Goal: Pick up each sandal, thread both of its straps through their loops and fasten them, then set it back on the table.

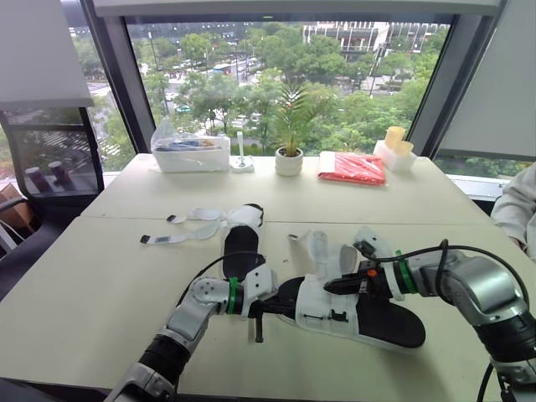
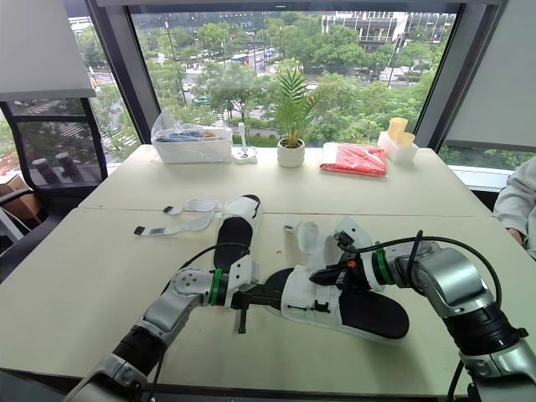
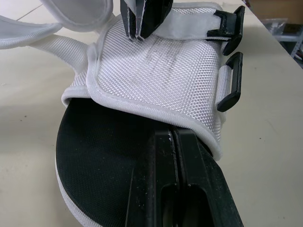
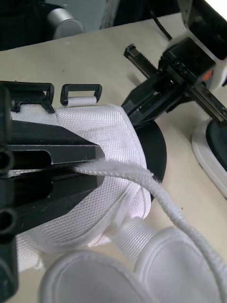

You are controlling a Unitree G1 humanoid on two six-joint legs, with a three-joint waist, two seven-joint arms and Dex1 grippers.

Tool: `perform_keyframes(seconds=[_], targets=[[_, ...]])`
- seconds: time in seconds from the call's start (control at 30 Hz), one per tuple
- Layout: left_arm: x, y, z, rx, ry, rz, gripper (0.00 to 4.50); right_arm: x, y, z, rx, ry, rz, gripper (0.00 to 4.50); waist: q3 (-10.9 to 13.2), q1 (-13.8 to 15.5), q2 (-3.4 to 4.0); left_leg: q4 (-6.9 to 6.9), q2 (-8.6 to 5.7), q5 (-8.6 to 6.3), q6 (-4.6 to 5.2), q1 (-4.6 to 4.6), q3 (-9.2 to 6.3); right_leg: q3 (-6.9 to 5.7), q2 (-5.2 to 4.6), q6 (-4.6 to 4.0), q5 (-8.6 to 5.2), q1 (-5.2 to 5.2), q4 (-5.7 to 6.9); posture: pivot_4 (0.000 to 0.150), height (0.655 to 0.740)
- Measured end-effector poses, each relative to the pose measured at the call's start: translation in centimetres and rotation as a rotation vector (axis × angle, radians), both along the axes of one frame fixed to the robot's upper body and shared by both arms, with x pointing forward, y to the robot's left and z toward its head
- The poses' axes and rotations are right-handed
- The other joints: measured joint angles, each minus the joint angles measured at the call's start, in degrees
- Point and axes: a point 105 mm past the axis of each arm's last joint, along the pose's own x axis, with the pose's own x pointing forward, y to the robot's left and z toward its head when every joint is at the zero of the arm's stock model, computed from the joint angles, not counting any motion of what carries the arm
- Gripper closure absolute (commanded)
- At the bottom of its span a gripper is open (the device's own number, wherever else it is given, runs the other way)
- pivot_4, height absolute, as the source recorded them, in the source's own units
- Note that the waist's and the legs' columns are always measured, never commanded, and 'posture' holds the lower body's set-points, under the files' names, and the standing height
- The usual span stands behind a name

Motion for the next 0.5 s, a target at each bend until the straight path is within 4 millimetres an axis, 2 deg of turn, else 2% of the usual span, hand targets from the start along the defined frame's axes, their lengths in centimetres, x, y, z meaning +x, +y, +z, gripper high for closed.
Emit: perform_keyframes(seconds=[0.3, 0.5], targets=[[0.0, -0.4, -0.3, 0.079, -0.04, -0.056, 4.5, -1.0, 0.0, 0.4, -0.003, -0.041, -0.052, 4.46, -0.02, 0.1, -0.01, 0.0, -0.03, 0.0, 0.01, 0.05, 0.0, -0.01, 0.02, 0.0, 0.0, 0.08, 0.01, 0.15, 0.7374], [0.4, -0.6, -0.6, 0.132, -0.092, -0.068, 4.5, -1.3, 0.1, 0.9, 0.004, -0.047, -0.067, 4.46, -0.04, 0.07, -0.02, 0.0, -0.03, -0.03, 0.06, 0.55, -0.07, -0.02, 0.02, 0.0, 0.0, 0.71, -0.12, 0.15, 0.7374]])
